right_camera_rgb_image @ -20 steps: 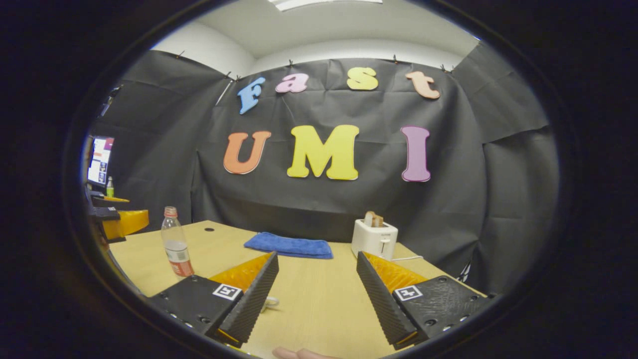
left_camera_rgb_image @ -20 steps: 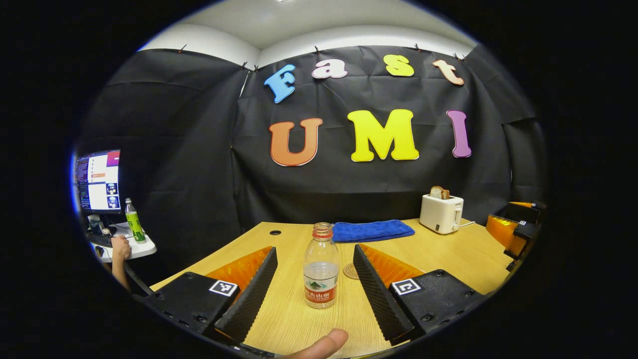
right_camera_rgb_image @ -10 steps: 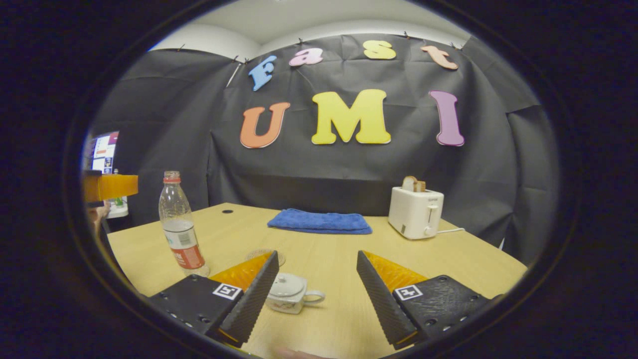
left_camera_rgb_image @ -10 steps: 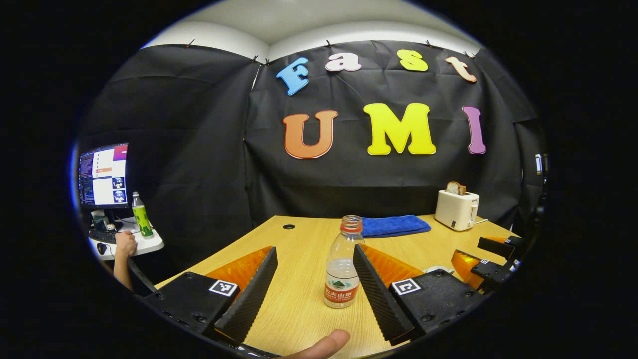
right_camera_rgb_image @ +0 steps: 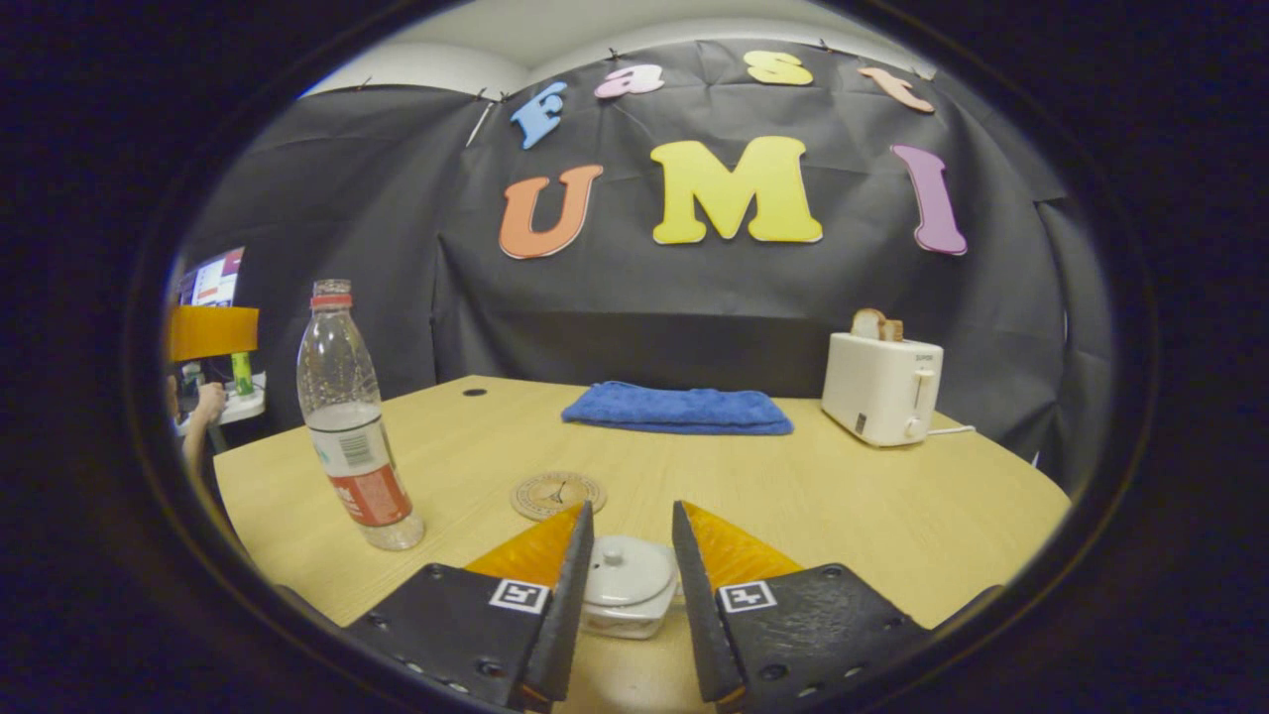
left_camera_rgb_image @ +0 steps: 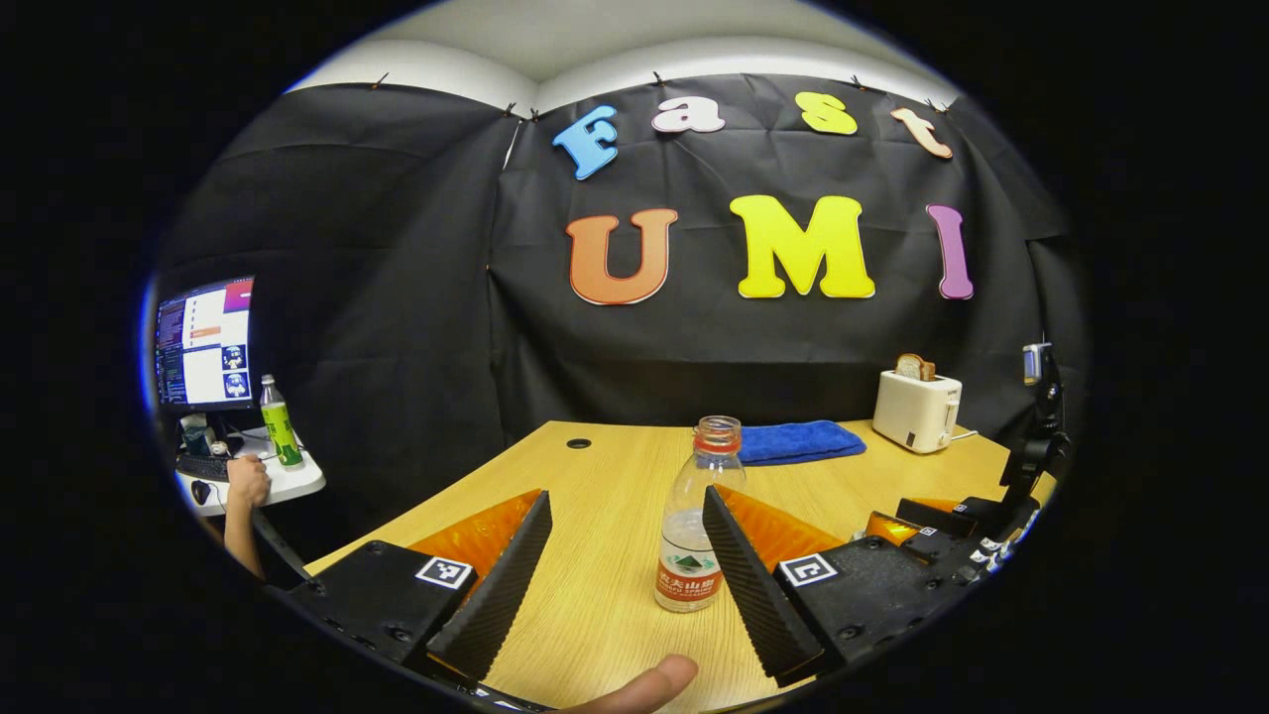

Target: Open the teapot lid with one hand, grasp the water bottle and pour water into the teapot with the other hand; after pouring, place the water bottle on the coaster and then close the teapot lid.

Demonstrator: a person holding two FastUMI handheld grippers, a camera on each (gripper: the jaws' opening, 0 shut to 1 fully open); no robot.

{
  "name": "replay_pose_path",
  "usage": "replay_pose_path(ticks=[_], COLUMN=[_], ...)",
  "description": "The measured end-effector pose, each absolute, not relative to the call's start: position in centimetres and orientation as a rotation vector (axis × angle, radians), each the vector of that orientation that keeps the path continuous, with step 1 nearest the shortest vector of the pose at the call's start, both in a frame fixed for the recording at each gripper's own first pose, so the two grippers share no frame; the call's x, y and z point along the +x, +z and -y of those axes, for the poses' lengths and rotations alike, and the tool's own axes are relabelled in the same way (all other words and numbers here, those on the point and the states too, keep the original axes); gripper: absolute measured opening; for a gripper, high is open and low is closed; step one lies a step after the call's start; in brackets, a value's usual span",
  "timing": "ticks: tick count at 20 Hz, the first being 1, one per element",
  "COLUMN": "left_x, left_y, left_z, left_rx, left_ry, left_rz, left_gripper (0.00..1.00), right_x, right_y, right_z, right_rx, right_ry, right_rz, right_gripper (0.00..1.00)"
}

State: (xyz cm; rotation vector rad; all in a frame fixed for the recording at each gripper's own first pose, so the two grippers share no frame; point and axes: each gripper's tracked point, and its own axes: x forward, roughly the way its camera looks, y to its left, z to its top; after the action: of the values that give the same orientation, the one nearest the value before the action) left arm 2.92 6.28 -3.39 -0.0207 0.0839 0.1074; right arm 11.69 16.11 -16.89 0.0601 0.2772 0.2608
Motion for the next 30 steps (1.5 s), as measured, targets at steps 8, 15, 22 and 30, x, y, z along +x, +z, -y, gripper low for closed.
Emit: replay_pose_path(ticks=[8,15,22,30], left_x=[3.3,3.9,4.5,6.6], left_y=[-3.9,-4.7,-6.3,-8.3], left_z=[-6.5,-4.3,-2.0,-1.1], left_rx=[-0.036,-0.044,-0.04,0.033], left_ry=[0.095,-0.005,-0.086,-0.104], left_rz=[-0.094,-0.109,-0.13,-0.069], left_gripper=[0.96,0.96,0.96,0.96], right_x=[12.1,12.2,9.9,7.6], right_y=[-17.2,-16.2,-12.5,-7.9], right_z=[-16.9,-16.6,-14.0,-7.7], right_rx=[0.049,0.102,0.124,0.133], right_ry=[0.288,0.305,0.278,0.201], right_rz=[-0.295,-0.289,-0.214,-0.13], right_gripper=[0.06,0.0,0.0,0.0])
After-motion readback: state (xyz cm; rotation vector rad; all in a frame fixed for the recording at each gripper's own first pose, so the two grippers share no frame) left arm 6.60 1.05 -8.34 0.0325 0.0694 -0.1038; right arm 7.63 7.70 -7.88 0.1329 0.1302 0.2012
